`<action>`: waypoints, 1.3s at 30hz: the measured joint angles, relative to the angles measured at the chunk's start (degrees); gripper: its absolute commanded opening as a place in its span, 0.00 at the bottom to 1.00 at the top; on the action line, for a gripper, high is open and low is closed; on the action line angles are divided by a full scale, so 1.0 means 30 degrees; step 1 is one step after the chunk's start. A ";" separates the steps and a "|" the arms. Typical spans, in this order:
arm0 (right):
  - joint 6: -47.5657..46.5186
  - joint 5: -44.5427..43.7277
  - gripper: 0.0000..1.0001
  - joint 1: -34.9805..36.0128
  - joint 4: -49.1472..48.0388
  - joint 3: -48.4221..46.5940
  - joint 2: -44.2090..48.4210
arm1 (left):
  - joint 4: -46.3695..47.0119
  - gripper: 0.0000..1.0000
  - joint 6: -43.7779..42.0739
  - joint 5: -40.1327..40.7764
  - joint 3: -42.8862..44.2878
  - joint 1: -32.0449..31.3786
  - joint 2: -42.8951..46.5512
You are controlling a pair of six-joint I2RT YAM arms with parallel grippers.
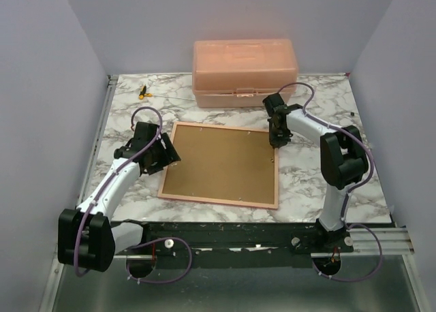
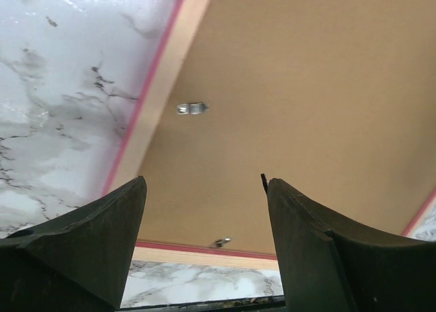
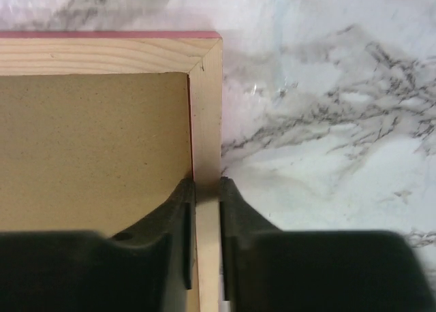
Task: Put the photo into the frame
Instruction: Adjust the photo frame at the center of the board.
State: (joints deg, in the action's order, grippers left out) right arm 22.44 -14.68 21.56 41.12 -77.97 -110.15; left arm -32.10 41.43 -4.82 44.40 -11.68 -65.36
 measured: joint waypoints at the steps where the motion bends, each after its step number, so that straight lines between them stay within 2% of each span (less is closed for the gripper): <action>1: -0.0168 -0.0036 0.50 -0.0138 -0.0022 -0.0313 -0.0211 | -0.0131 0.74 -0.0087 -0.0007 0.0000 0.0204 -0.0401; 3: -0.0335 -0.0262 0.67 -0.0444 -0.0117 -0.0678 -0.0408 | -0.0313 0.74 -0.0306 0.0007 0.0058 0.0503 -0.1158; 4: -0.0364 -0.0313 0.71 -0.0627 -0.0124 -0.0758 -0.0408 | -0.0379 0.74 -0.0401 0.0007 0.0124 0.0627 -0.1625; 8: 0.0000 0.0240 0.77 -0.1333 -0.0211 -0.0707 -0.0182 | -0.0838 0.74 -0.0699 0.0066 0.0911 0.0867 -0.3526; 16: 0.1581 0.5166 0.79 -0.2710 -0.1384 0.2208 0.2987 | -0.0918 0.72 -0.1144 -0.0532 0.1770 0.0874 -0.6258; 24: 0.1865 0.8204 0.79 -0.3089 -0.2273 0.4204 0.2841 | -0.0459 0.70 -0.1399 -0.1384 0.1209 0.0882 -0.6768; 30: 0.1479 0.8648 0.77 -0.3089 -0.2273 0.4335 0.2608 | -0.0328 0.68 -0.1457 -0.1953 0.0845 0.0393 -0.6739; 39: 0.0474 0.5931 0.73 -0.3089 -0.1319 0.3898 0.2608 | 0.0160 0.70 -0.1209 -0.2645 -0.0131 -0.0634 -0.5843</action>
State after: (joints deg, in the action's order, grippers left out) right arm 23.86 3.11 12.29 37.17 -66.28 -102.32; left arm -31.62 37.80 -12.75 44.01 -13.58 -82.89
